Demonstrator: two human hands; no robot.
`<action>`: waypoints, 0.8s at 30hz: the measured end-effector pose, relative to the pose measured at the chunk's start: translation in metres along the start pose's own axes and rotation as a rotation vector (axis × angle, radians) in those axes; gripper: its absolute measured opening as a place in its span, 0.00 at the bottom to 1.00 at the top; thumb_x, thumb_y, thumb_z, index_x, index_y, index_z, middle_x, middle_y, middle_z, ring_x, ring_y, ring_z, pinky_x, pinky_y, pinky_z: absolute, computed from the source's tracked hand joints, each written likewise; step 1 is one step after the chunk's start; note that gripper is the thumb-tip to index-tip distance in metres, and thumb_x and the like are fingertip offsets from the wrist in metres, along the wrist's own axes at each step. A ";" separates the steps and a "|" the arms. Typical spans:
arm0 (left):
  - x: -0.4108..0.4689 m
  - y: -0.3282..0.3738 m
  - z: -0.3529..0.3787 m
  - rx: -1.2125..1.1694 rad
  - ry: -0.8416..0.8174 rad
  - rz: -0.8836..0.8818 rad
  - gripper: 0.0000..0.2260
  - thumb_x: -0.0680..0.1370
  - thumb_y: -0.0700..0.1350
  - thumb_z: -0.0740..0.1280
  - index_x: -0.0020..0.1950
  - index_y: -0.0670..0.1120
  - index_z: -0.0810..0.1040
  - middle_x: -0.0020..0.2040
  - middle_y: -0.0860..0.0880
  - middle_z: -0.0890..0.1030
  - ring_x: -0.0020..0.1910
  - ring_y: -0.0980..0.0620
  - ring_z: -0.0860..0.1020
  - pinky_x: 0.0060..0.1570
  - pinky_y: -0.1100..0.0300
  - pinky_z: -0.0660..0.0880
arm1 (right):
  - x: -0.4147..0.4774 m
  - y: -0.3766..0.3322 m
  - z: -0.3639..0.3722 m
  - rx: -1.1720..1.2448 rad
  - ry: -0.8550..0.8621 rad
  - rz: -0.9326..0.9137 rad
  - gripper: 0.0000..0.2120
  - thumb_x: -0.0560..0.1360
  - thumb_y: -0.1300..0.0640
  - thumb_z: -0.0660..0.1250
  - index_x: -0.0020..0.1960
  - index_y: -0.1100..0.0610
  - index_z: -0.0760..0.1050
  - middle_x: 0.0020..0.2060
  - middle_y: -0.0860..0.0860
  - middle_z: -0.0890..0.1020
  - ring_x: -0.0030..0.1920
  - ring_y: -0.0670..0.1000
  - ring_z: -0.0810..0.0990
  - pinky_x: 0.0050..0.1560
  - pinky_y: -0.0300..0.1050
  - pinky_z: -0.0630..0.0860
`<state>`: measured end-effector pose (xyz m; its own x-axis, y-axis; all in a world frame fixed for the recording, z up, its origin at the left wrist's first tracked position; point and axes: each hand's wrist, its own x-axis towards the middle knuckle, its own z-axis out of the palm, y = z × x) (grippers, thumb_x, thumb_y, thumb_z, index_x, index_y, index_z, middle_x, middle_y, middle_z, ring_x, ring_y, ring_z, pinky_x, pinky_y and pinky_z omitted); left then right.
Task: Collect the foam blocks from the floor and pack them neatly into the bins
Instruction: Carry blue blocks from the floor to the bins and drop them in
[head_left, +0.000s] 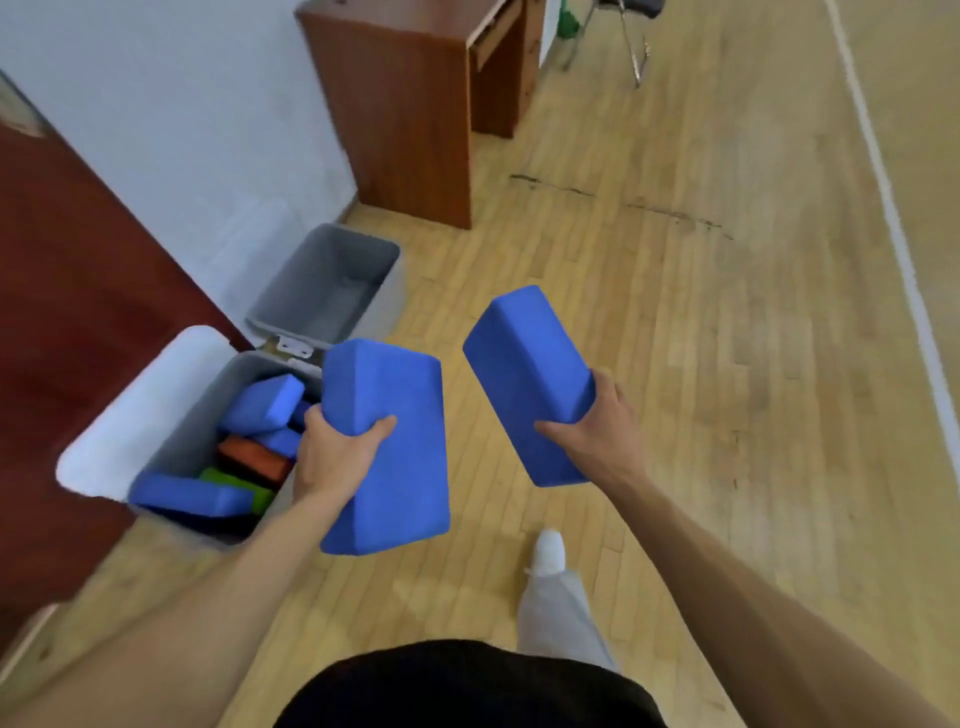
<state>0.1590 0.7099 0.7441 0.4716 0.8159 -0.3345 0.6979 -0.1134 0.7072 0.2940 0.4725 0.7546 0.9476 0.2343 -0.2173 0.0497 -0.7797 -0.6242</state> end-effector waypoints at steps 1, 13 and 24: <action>0.009 -0.007 -0.005 -0.016 0.051 -0.063 0.37 0.67 0.55 0.76 0.69 0.42 0.65 0.65 0.44 0.74 0.63 0.41 0.73 0.54 0.53 0.69 | 0.016 -0.008 0.011 -0.007 -0.047 -0.023 0.43 0.64 0.44 0.74 0.73 0.52 0.60 0.62 0.49 0.72 0.62 0.53 0.72 0.55 0.49 0.73; 0.104 0.045 -0.017 0.037 0.258 -0.325 0.39 0.67 0.60 0.75 0.68 0.45 0.60 0.63 0.48 0.71 0.57 0.43 0.75 0.47 0.50 0.72 | 0.198 -0.102 0.066 -0.148 -0.344 -0.277 0.44 0.64 0.44 0.74 0.74 0.54 0.59 0.64 0.51 0.72 0.63 0.55 0.72 0.62 0.53 0.71; 0.138 -0.009 -0.078 -0.027 0.432 -0.595 0.39 0.63 0.61 0.77 0.68 0.48 0.67 0.66 0.47 0.70 0.57 0.42 0.75 0.51 0.47 0.75 | 0.227 -0.212 0.162 -0.177 -0.561 -0.471 0.43 0.64 0.46 0.75 0.72 0.54 0.60 0.64 0.52 0.72 0.60 0.56 0.75 0.56 0.54 0.75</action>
<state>0.1755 0.8674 0.7406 -0.2417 0.8863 -0.3951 0.7531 0.4281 0.4996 0.4475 0.7849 0.7160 0.5130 0.7896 -0.3368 0.5045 -0.5948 -0.6259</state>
